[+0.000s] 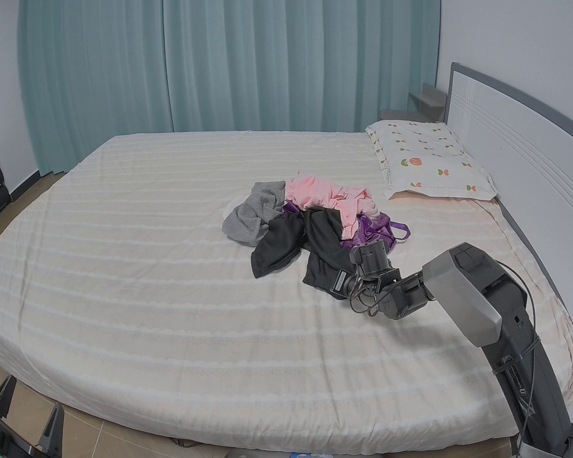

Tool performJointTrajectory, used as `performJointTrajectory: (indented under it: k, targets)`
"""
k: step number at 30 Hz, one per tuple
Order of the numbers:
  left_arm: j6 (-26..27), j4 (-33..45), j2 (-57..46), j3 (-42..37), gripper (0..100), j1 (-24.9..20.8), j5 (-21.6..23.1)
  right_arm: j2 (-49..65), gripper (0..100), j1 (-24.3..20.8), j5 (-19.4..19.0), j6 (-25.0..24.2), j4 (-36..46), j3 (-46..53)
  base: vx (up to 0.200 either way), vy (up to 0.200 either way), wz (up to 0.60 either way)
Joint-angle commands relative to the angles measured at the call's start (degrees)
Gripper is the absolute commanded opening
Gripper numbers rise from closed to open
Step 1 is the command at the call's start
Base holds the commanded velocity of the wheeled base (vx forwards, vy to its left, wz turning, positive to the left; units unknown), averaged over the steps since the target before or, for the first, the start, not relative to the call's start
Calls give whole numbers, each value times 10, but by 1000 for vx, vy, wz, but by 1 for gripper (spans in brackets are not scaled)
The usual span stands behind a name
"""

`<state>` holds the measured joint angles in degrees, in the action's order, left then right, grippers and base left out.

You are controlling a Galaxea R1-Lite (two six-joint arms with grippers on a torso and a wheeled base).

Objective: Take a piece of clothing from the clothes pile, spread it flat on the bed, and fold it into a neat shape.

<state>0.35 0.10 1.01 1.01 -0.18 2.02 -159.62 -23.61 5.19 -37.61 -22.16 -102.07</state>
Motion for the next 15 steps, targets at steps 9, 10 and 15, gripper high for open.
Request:
performJointTrajectory:
  k: [9, 10, 15]
  targets:
    - [0, 0, -4, -10, 100, 0, 0, 103, 0, -2, -12, -22, -20, 124, 0, 0, 0]
    - [0, 0, -4, -9, 100, 0, 0, 128, 0, -2, -17, -22, -32, 159, 0, 0, 0]
    - [0, 0, -4, -9, 100, 0, 0, 242, 0, -1, -48, -44, -121, 318, 0, 0, 0]
